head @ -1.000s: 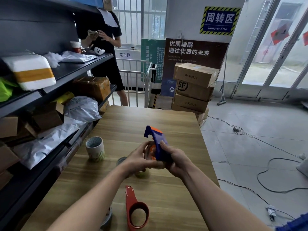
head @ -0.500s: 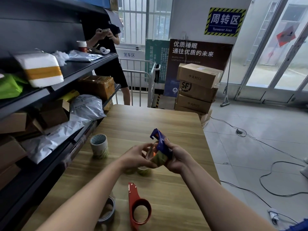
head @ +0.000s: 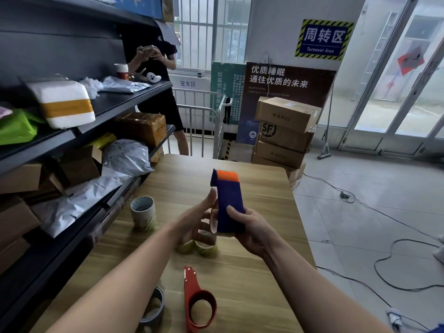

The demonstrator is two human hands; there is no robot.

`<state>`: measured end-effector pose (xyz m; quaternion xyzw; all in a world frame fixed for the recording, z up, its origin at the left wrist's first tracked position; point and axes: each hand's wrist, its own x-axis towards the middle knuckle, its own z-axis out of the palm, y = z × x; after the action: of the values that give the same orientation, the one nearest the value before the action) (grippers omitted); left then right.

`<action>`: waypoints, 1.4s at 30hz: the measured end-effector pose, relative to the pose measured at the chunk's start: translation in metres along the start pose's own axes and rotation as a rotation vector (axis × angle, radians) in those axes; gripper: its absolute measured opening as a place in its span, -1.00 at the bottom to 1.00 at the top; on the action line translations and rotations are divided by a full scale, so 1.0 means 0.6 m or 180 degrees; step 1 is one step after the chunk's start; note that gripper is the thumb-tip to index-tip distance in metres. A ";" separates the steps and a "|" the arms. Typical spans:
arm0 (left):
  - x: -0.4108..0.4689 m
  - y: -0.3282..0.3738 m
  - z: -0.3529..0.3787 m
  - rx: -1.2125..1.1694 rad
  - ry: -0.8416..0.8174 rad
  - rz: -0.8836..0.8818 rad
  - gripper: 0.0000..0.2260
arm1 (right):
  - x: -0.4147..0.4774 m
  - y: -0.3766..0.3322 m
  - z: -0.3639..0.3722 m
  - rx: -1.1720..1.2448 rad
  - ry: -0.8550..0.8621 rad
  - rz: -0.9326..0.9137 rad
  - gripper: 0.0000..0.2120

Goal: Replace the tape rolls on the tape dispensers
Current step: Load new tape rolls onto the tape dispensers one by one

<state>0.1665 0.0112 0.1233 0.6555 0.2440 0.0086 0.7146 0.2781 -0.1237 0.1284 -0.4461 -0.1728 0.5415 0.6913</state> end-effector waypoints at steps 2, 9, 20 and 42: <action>0.001 0.012 0.006 0.0061 0.0119 0.0139 -0.16 | -0.005 -0.002 -0.005 -0.0300 -0.0286 -0.0107 -0.55; 0.002 0.007 0.010 -0.0151 0.0155 0.0895 -0.37 | -0.012 -0.024 -0.009 -0.0802 -0.0655 -0.0195 -0.54; 0.001 0.008 0.022 0.1863 0.0836 0.1623 -0.09 | -0.011 -0.022 0.002 -0.1623 -0.0442 -0.0727 -0.16; -0.030 0.047 -0.014 -0.0294 0.0212 0.0499 -0.74 | -0.011 0.000 0.015 -0.2576 -0.0274 -0.1395 -0.41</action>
<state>0.1563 0.0169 0.1560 0.6383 0.2150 0.0975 0.7327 0.2697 -0.1257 0.1349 -0.6102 -0.4891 0.2896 0.5519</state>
